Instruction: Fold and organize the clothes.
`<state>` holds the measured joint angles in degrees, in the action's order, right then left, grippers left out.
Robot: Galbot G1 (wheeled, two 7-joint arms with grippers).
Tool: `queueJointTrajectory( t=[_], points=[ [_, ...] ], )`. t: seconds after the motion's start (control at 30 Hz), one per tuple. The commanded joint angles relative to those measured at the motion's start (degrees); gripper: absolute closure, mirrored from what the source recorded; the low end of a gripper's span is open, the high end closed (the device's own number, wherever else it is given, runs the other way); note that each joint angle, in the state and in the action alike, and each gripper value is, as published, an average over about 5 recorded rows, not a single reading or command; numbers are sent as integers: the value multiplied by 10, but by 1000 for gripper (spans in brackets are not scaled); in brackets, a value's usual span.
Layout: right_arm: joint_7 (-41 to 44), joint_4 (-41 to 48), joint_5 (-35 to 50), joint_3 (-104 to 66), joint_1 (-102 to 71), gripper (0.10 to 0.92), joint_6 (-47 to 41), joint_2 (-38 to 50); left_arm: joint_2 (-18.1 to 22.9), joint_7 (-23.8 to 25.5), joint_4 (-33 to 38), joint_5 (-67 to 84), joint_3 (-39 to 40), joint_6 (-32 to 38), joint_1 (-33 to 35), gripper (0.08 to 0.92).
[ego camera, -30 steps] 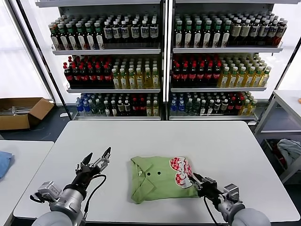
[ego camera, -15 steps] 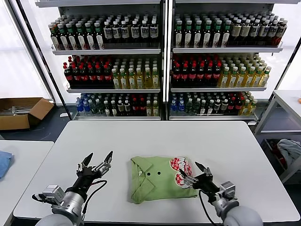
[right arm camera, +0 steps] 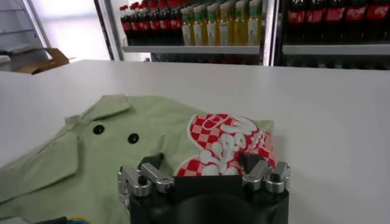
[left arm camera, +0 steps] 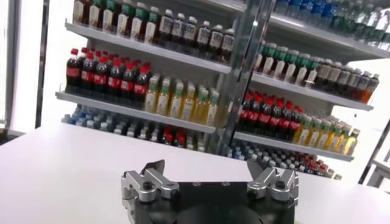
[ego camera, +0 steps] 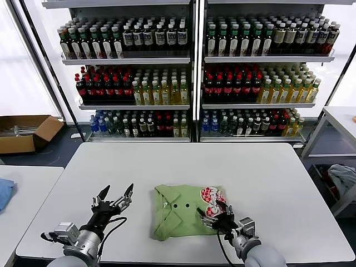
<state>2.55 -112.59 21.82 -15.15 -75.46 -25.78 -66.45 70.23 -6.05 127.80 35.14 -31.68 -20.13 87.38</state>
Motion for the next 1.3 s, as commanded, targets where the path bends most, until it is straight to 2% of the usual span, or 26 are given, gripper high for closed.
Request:
queueJointTrajectory(
  t=[0.03,0.13,0.3,0.4,0.5,0.67,0.83,1.03,1.3],
  points=[
    [-35,-72,16,28,32,203,4,-14,-2,8,0,-10,0,2,3,177],
    [-42,-57,-1,59,56,203,11,-35,-3,9,-1,-10,0,2,3,177],
    [-68,44,-46,105,88,203,3,-85,-3,9,0,-10,0,3,5,177],
    [-66,95,-79,122,101,203,-20,-94,-3,9,3,-10,-1,4,9,177],
    [-62,105,-88,134,103,203,-43,-86,0,10,3,-10,-2,5,11,177],
    [-64,71,-80,137,93,203,-55,-67,10,9,-3,-15,2,8,10,177],
    [-77,-12,-61,98,82,203,-17,-56,13,11,-5,-16,1,9,5,177],
    [-32,-100,-24,-27,50,203,39,-18,7,21,-9,-25,-9,16,3,177],
    [32,-124,-8,-231,-57,203,98,-15,12,54,-19,-70,-21,40,3,177]
  ],
)
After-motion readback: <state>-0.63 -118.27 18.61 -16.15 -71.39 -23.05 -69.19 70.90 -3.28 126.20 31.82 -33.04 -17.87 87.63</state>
